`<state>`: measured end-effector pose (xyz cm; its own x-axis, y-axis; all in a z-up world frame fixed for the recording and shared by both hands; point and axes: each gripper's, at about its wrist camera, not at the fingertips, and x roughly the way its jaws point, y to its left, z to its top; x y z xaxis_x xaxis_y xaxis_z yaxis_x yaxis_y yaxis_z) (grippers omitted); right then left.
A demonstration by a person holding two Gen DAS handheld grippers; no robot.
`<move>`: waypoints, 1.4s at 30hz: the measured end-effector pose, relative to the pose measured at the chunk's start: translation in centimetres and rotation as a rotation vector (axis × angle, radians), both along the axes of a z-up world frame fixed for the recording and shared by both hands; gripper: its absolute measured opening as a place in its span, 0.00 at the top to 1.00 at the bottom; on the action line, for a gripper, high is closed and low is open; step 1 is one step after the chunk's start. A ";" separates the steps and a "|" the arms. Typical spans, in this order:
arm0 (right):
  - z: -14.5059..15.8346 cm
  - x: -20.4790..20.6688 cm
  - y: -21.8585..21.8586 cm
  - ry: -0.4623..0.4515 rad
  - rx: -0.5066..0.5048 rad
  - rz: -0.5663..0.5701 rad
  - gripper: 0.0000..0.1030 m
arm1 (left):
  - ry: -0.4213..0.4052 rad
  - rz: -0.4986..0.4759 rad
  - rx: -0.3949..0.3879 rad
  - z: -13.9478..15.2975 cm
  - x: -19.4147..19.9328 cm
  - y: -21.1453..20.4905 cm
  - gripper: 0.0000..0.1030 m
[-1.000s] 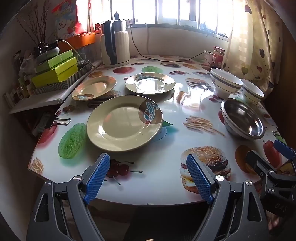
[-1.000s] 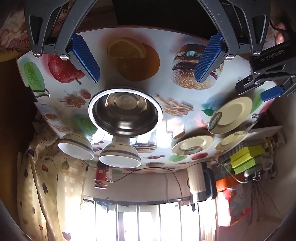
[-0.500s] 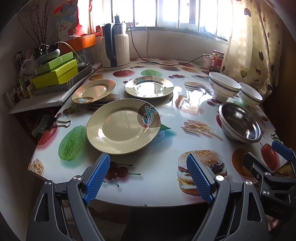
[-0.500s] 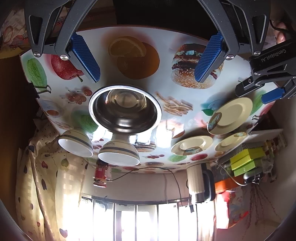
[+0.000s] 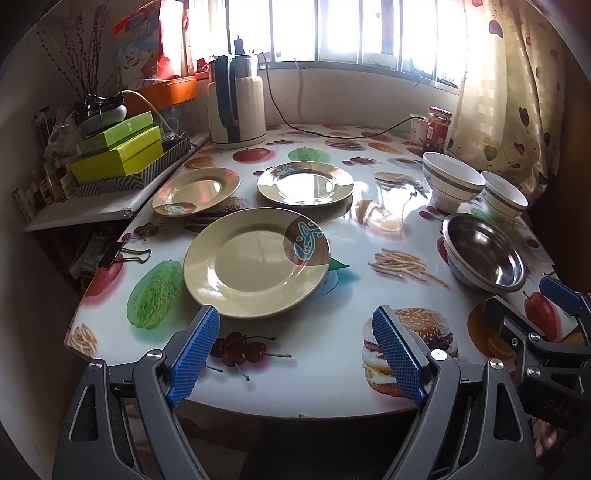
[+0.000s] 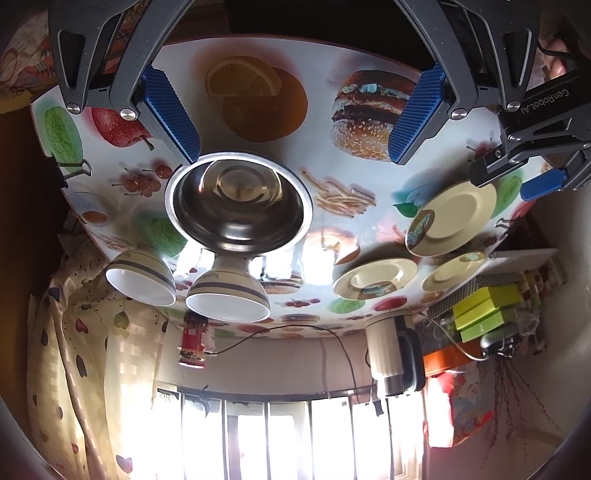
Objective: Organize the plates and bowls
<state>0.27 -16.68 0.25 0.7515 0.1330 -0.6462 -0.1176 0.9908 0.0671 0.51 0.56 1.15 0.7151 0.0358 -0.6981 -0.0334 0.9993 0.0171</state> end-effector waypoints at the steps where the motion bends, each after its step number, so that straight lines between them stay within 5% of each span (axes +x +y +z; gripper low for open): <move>1: 0.1 0.1 0.1 0.000 0.006 0.004 0.00 | 0.003 0.003 0.001 0.0 0.1 0.1 0.17; 42: -0.4 1.3 0.6 0.008 0.002 0.001 0.00 | 0.028 -0.016 -0.021 -1.0 1.7 0.4 0.17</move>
